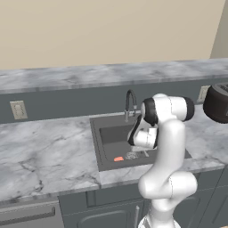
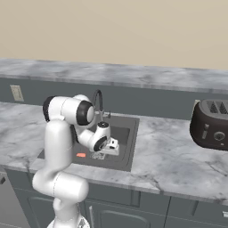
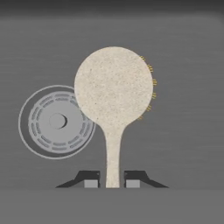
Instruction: Pick up the bar soap and dish brush from the sink, and place them back in the cabinet, and close the cabinet doors.
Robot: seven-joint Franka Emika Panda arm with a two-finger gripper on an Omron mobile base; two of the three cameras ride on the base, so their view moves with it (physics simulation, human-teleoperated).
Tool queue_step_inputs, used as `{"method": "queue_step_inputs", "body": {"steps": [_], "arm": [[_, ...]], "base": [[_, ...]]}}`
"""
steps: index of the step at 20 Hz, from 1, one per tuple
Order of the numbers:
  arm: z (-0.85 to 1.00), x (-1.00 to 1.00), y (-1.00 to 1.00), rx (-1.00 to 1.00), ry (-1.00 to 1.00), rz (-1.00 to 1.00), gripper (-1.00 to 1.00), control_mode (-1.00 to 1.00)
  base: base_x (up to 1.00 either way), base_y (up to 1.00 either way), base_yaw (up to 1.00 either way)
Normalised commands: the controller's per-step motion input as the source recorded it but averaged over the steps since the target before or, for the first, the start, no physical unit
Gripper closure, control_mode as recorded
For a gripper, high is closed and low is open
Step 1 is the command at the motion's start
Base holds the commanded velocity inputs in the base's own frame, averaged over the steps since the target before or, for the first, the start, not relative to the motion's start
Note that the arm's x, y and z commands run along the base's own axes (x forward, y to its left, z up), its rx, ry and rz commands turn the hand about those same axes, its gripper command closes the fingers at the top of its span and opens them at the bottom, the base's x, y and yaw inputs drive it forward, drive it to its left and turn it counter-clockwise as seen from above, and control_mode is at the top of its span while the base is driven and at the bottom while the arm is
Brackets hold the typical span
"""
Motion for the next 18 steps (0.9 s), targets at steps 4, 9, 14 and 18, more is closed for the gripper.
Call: {"method": "queue_step_inputs", "body": {"steps": [4, 9, 14, 18], "arm": [[0.22, 0.00, 0.00, 0.00, 0.00, 0.00, 1.00, -1.00], [0.29, 0.00, 0.00, 0.00, 0.00, 0.00, 1.00, -1.00], [0.34, 0.00, 0.00, 0.00, 0.00, 0.00, 1.00, -1.00], [0.25, 0.00, 0.00, 0.00, 0.00, 0.00, 1.00, -1.00]], "base": [[0.00, 0.00, 0.00], [0.00, 0.00, 0.00], [0.00, 0.00, 0.00], [0.00, 0.00, 0.00]]}}
